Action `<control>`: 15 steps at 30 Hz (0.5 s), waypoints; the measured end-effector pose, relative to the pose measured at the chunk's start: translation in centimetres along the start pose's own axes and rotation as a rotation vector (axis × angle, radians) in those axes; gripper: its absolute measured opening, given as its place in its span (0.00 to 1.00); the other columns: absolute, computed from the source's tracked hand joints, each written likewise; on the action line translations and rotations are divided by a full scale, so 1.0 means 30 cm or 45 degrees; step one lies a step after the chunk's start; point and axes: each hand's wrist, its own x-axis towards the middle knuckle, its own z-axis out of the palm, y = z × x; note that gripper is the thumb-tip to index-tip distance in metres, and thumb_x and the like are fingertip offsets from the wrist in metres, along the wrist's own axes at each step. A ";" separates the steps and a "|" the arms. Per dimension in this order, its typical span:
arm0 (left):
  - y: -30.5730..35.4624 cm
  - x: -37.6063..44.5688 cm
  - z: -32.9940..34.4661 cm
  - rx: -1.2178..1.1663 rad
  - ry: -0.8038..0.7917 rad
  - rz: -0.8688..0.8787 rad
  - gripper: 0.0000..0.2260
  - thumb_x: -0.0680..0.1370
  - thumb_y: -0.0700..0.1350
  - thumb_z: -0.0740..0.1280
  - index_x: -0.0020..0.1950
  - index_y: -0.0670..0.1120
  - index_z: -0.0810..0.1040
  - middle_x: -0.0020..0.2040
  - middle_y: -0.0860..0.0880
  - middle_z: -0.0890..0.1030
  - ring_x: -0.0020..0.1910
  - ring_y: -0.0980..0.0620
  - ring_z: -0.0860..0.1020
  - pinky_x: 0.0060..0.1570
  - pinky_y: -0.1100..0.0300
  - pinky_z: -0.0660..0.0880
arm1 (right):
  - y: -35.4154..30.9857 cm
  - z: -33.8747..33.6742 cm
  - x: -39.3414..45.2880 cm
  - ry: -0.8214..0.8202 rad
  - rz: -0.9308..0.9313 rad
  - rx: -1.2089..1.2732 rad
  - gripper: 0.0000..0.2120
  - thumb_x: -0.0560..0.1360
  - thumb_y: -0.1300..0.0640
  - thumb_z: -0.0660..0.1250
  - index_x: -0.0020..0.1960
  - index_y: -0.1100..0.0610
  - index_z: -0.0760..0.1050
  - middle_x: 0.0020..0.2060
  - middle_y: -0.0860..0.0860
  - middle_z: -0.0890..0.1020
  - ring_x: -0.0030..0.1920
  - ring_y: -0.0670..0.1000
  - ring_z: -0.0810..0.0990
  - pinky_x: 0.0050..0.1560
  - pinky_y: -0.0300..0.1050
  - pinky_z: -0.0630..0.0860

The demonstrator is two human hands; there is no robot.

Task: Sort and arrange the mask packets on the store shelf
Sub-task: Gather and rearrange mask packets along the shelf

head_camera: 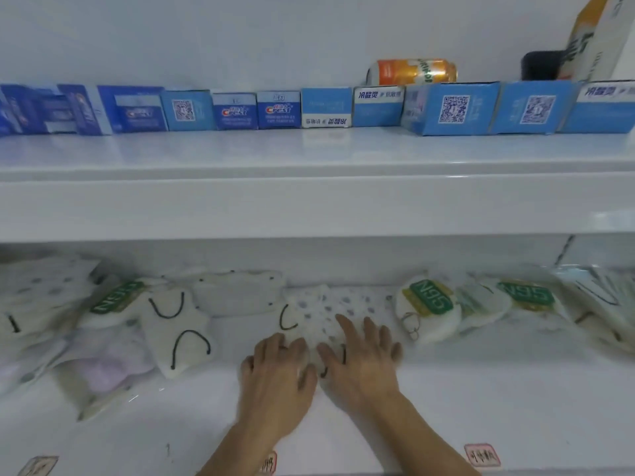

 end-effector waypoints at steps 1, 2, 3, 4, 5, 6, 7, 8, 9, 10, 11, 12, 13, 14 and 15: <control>0.004 -0.001 0.000 -0.001 -0.012 0.017 0.18 0.73 0.62 0.59 0.59 0.58 0.77 0.60 0.51 0.77 0.60 0.47 0.76 0.51 0.49 0.74 | -0.018 0.004 0.008 -0.097 -0.024 -0.095 0.30 0.72 0.31 0.52 0.72 0.36 0.65 0.76 0.56 0.64 0.74 0.69 0.60 0.67 0.71 0.58; 0.007 -0.002 -0.001 -0.016 -0.016 0.018 0.20 0.72 0.65 0.62 0.59 0.57 0.77 0.60 0.51 0.77 0.60 0.47 0.77 0.50 0.49 0.74 | -0.033 0.005 0.014 -0.142 -0.006 -0.123 0.29 0.73 0.32 0.52 0.73 0.35 0.63 0.78 0.57 0.60 0.76 0.70 0.56 0.68 0.74 0.54; 0.007 -0.001 0.000 -0.032 -0.013 0.012 0.22 0.70 0.67 0.63 0.58 0.57 0.78 0.60 0.51 0.78 0.59 0.47 0.77 0.49 0.49 0.74 | -0.043 0.003 0.022 -0.119 0.053 -0.098 0.29 0.75 0.34 0.52 0.75 0.36 0.63 0.78 0.57 0.60 0.77 0.69 0.55 0.69 0.76 0.53; 0.004 0.003 0.003 -0.042 -0.005 0.004 0.23 0.70 0.68 0.63 0.57 0.56 0.78 0.59 0.51 0.78 0.59 0.47 0.77 0.49 0.49 0.74 | -0.044 0.006 0.031 -0.071 0.126 -0.053 0.27 0.77 0.37 0.51 0.76 0.38 0.63 0.79 0.56 0.61 0.77 0.67 0.56 0.70 0.75 0.53; -0.001 0.007 0.007 -0.044 0.008 0.001 0.23 0.70 0.69 0.62 0.56 0.55 0.78 0.59 0.51 0.78 0.59 0.47 0.76 0.49 0.49 0.74 | -0.045 0.010 0.034 -0.067 0.186 -0.042 0.27 0.79 0.40 0.50 0.76 0.41 0.63 0.79 0.55 0.62 0.78 0.64 0.56 0.71 0.73 0.53; -0.009 0.008 0.013 -0.044 0.024 0.004 0.23 0.71 0.68 0.61 0.56 0.54 0.78 0.58 0.51 0.78 0.59 0.47 0.76 0.48 0.49 0.74 | -0.045 0.009 0.032 -0.031 0.223 -0.034 0.27 0.79 0.42 0.48 0.77 0.44 0.64 0.78 0.55 0.63 0.78 0.63 0.57 0.72 0.70 0.54; -0.017 0.008 0.018 -0.046 0.041 0.015 0.23 0.72 0.67 0.60 0.56 0.53 0.79 0.58 0.50 0.78 0.59 0.46 0.77 0.48 0.49 0.74 | -0.037 0.009 0.029 0.028 0.248 -0.023 0.29 0.78 0.44 0.47 0.75 0.48 0.67 0.77 0.57 0.66 0.76 0.63 0.60 0.72 0.67 0.58; -0.025 0.006 0.021 -0.050 0.056 0.025 0.23 0.73 0.66 0.59 0.55 0.52 0.79 0.58 0.49 0.78 0.59 0.45 0.77 0.48 0.49 0.74 | -0.026 0.010 0.025 0.107 0.282 0.012 0.30 0.77 0.45 0.47 0.73 0.52 0.71 0.75 0.60 0.69 0.75 0.64 0.64 0.71 0.65 0.62; -0.034 0.003 0.022 -0.048 0.060 0.029 0.23 0.73 0.66 0.57 0.56 0.51 0.79 0.58 0.49 0.78 0.59 0.45 0.77 0.49 0.49 0.75 | -0.017 0.006 0.024 0.150 0.310 0.057 0.30 0.76 0.46 0.48 0.73 0.55 0.72 0.74 0.62 0.69 0.75 0.66 0.64 0.71 0.65 0.64; -0.045 -0.002 0.022 -0.043 0.054 0.024 0.23 0.73 0.65 0.56 0.56 0.51 0.79 0.59 0.49 0.78 0.60 0.45 0.77 0.49 0.49 0.75 | -0.012 0.009 0.020 0.147 0.340 0.095 0.30 0.76 0.47 0.49 0.74 0.56 0.71 0.76 0.62 0.67 0.77 0.66 0.61 0.72 0.64 0.62; -0.057 -0.005 0.020 -0.040 0.046 0.015 0.23 0.74 0.64 0.55 0.56 0.51 0.78 0.59 0.49 0.78 0.60 0.45 0.76 0.50 0.49 0.75 | -0.015 0.000 0.018 0.142 0.348 0.113 0.30 0.76 0.48 0.51 0.75 0.55 0.69 0.77 0.61 0.64 0.78 0.66 0.58 0.72 0.65 0.61; -0.072 -0.009 0.016 -0.044 0.040 0.003 0.23 0.74 0.64 0.55 0.56 0.52 0.79 0.60 0.49 0.78 0.60 0.45 0.76 0.50 0.49 0.75 | -0.020 -0.005 0.012 0.184 0.332 0.123 0.28 0.75 0.49 0.54 0.74 0.53 0.70 0.77 0.60 0.64 0.78 0.65 0.59 0.70 0.65 0.62; -0.090 -0.013 0.010 -0.050 0.037 -0.010 0.21 0.74 0.63 0.57 0.56 0.52 0.79 0.60 0.49 0.78 0.60 0.45 0.77 0.50 0.49 0.75 | -0.028 -0.011 0.007 0.271 0.283 0.115 0.26 0.74 0.51 0.58 0.71 0.53 0.73 0.74 0.60 0.69 0.75 0.66 0.63 0.66 0.66 0.66; -0.111 -0.017 0.003 -0.057 0.041 -0.025 0.19 0.74 0.62 0.59 0.55 0.52 0.79 0.60 0.49 0.78 0.60 0.45 0.77 0.50 0.49 0.75 | -0.034 -0.015 0.002 0.380 0.202 0.111 0.22 0.72 0.54 0.61 0.65 0.53 0.77 0.67 0.59 0.75 0.69 0.65 0.71 0.60 0.64 0.71; -0.136 -0.022 -0.004 -0.060 0.045 -0.042 0.17 0.74 0.60 0.61 0.54 0.53 0.78 0.60 0.50 0.78 0.60 0.46 0.77 0.50 0.50 0.75 | -0.036 -0.008 -0.007 0.502 0.107 0.103 0.17 0.71 0.57 0.62 0.58 0.54 0.79 0.59 0.58 0.80 0.61 0.63 0.77 0.53 0.59 0.75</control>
